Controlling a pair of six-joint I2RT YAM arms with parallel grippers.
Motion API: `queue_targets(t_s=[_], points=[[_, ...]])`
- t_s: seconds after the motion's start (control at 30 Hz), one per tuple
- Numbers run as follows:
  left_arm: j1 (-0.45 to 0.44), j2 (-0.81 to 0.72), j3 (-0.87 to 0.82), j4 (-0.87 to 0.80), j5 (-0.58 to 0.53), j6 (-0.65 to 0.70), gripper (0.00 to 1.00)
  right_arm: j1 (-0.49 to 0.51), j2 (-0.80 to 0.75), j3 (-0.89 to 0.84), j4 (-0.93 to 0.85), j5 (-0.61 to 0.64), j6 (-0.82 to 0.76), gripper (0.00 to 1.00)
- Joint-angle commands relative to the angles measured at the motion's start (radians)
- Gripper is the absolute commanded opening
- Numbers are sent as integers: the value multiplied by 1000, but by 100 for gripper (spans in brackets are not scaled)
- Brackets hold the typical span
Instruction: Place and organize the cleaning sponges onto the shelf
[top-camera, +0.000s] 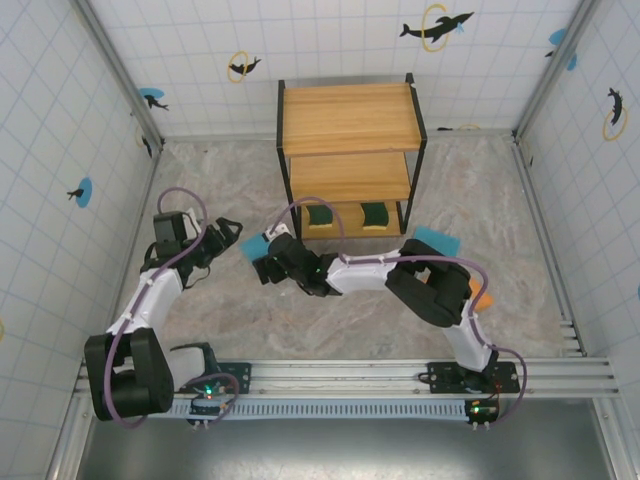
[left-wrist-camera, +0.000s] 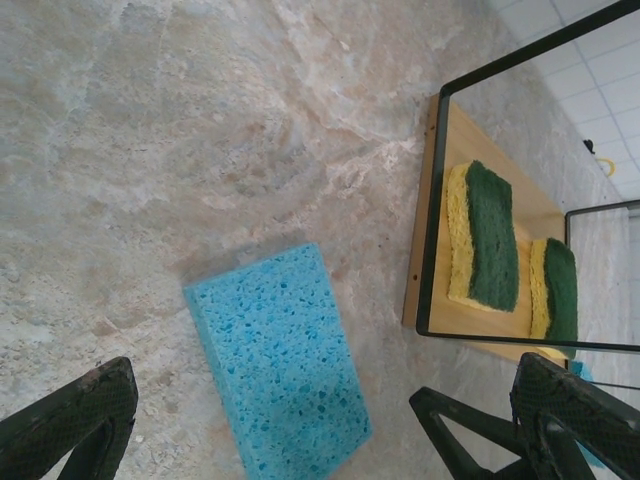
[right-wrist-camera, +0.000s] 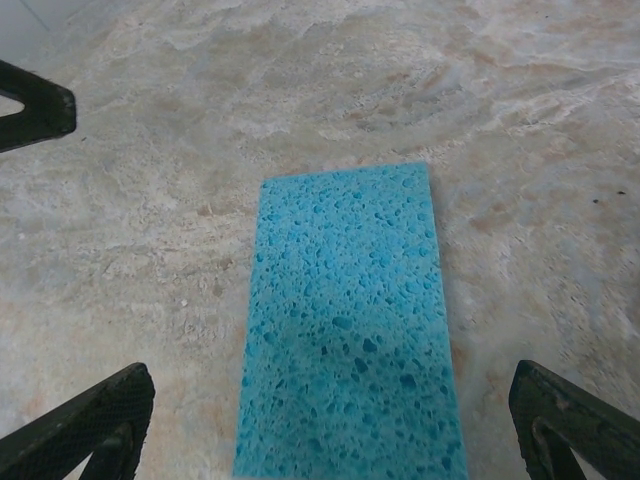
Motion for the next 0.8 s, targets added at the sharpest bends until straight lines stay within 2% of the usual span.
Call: queue_targets(t_s=[0.0,0.47,0.77], points=[[11,-16,-9,-9,11,22,97,-12,49,58,-23,0,-14,94],[17,-22,-32,-17,24,25,98,-22,138,110,-12,-14,-8,94],[17,-70,-50,-20,24,19,98,-9,151,75,11,10,6,93]])
